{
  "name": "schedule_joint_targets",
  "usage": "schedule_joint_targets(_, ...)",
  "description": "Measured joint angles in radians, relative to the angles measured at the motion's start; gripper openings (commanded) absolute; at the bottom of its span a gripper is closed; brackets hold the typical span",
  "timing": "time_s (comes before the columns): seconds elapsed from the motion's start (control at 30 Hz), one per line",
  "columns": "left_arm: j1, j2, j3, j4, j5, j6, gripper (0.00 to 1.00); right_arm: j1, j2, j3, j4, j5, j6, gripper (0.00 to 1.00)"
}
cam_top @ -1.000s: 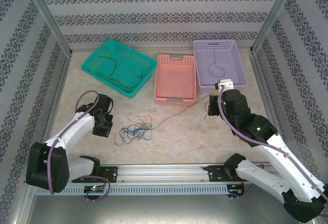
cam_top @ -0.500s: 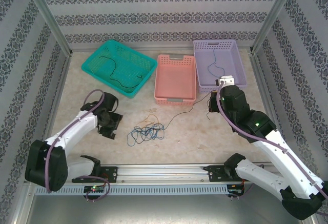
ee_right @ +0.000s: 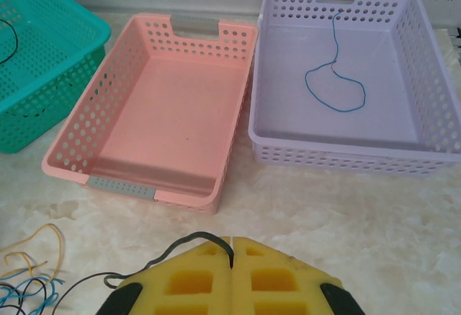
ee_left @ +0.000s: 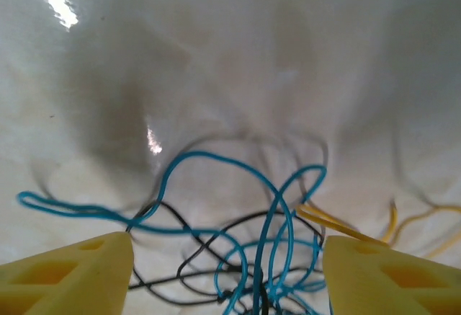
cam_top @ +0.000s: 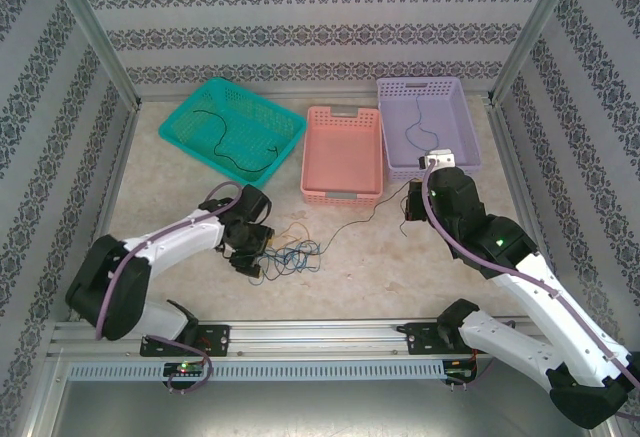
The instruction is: Untangle the cables
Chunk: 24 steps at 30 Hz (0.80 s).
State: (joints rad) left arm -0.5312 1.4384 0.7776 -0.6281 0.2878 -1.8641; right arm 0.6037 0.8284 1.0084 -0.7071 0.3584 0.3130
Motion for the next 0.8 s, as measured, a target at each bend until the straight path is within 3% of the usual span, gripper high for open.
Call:
schedule_joint_targets(0.17,-0.004,0.034,-0.021,0.047,-0.026,0.014,0.03,0.000,-0.015,-0.003,0.000,0.003,0.003,0.00)
schedule_joint_targets(0.2,0.002,0.031,-0.031,0.051,-0.039,0.026,0.00,0.000,-0.018,-0.003,0.000,0.008,0.002,0.00)
schedule_joint_targets(0.33,0.075,-0.034,-0.069,0.033,-0.093,0.107,0.00,-0.029,-0.024,-0.003,-0.004,0.035,-0.005,0.00)
schedule_joint_targets(0.6,0.386,-0.268,-0.086,-0.094,-0.169,0.316,0.00,-0.197,-0.020,0.018,-0.041,0.056,-0.040,0.00)
schedule_joint_targets(0.8,0.520,-0.304,-0.093,-0.174,-0.190,0.431,0.00,-0.268,0.002,0.058,-0.045,0.049,-0.059,0.00)
